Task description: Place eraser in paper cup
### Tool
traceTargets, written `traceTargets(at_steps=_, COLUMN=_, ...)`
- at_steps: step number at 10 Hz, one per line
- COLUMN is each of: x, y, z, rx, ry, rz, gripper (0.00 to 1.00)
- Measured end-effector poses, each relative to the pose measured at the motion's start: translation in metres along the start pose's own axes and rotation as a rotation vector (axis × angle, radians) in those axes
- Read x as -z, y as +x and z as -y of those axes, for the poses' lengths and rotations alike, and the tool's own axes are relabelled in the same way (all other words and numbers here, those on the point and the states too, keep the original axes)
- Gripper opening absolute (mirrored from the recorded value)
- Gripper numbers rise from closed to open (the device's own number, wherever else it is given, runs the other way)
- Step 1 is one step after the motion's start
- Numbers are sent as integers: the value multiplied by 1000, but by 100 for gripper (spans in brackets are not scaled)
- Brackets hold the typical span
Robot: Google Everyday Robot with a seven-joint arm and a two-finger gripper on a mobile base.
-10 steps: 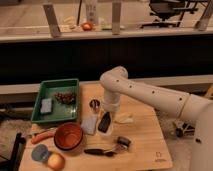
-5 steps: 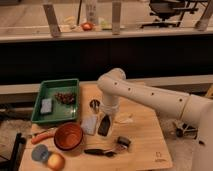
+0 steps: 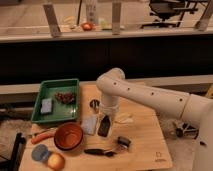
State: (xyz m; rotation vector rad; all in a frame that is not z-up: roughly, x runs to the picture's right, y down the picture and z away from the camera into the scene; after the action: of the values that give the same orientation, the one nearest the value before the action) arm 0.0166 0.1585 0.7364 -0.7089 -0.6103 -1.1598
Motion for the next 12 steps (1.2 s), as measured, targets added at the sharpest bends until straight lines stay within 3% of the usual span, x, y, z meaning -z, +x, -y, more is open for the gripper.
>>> traceTargets(at_steps=6, x=1, y=2, z=-4, rx=11, ry=-6, rz=13, gripper=75)
traceTargets(at_steps=7, x=1, y=3, z=-4, rx=12, ry=-7, rz=16, gripper=79)
traceTargets(at_steps=12, x=-2, y=9, z=-2, rx=11, ry=-23, rz=26, gripper=80)
